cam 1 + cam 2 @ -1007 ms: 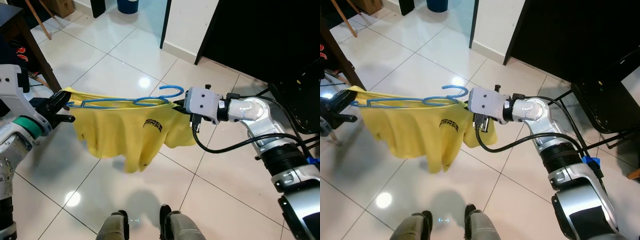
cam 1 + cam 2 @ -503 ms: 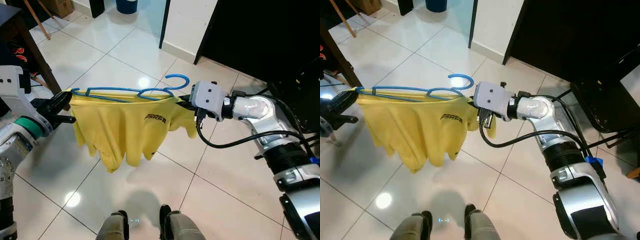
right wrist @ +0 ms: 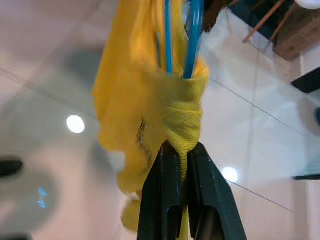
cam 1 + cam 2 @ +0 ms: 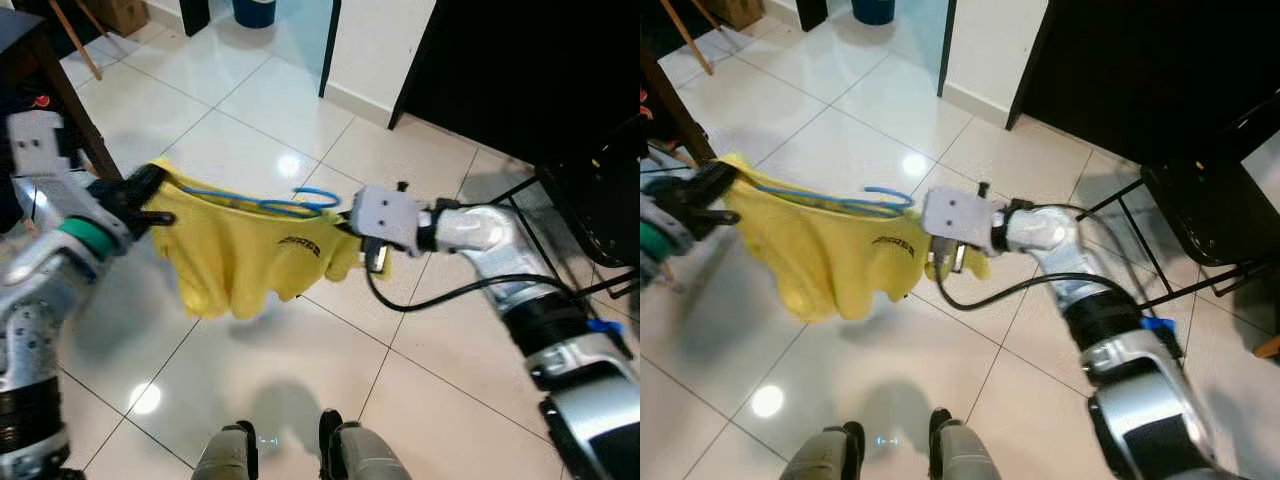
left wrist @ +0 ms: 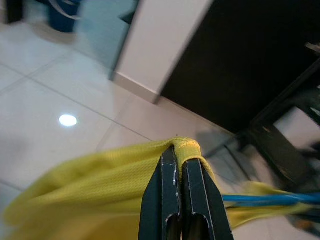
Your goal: Hang hanger
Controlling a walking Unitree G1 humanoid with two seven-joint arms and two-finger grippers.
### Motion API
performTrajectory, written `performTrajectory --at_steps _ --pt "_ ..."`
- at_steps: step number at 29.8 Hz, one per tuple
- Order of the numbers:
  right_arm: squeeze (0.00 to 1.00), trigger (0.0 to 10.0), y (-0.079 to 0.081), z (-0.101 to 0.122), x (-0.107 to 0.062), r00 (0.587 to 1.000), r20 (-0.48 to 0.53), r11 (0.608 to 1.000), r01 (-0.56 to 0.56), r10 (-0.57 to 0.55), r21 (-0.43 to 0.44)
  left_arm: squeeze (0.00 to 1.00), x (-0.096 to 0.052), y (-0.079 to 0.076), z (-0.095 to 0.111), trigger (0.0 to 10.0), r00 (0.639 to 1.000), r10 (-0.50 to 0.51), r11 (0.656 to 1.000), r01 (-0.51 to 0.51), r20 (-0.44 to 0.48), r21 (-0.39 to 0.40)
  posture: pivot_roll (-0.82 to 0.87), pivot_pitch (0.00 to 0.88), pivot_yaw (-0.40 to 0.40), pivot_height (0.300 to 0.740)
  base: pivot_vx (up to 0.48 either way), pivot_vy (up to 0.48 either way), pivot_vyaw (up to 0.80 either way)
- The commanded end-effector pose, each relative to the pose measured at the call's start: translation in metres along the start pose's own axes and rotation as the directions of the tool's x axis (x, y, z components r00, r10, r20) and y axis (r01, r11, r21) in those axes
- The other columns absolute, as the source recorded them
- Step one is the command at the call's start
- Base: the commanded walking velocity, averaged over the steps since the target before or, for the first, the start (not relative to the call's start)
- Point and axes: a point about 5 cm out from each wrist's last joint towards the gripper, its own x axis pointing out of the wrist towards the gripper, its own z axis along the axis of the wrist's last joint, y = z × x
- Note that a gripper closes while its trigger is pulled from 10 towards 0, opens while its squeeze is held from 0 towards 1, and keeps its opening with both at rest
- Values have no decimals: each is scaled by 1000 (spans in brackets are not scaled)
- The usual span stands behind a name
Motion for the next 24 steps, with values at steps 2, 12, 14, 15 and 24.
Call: performTrajectory --at_steps 2,12,14,15,24 --pt "0 0 -3 7 6 998 55 996 23 -27 86 0 6 -23 -18 10000 995 -86 996 86 -51 -6 36 164 10 740 0 0 0" --pt "0 0 -3 32 13 980 198 994 8 -30 110 0 16 -40 -43 10000 987 -105 995 103 -120 -16 33 165 10 740 0 0 0" --pt "0 0 -4 41 11 969 247 995 7 -33 104 0 18 -35 -46 10000 990 -57 998 57 -128 -9 27 164 10 740 0 0 0" --pt "0 0 -4 41 11 969 247 995 7 -33 104 0 18 -35 -46 10000 990 -57 998 57 -128 -9 27 164 10 740 0 0 0" --pt "0 0 -23 63 -25 911 407 994 33 -72 103 1000 11 -2 -30 10000 992 98 979 -81 -85 187 31 154 4 740 0 0 0"
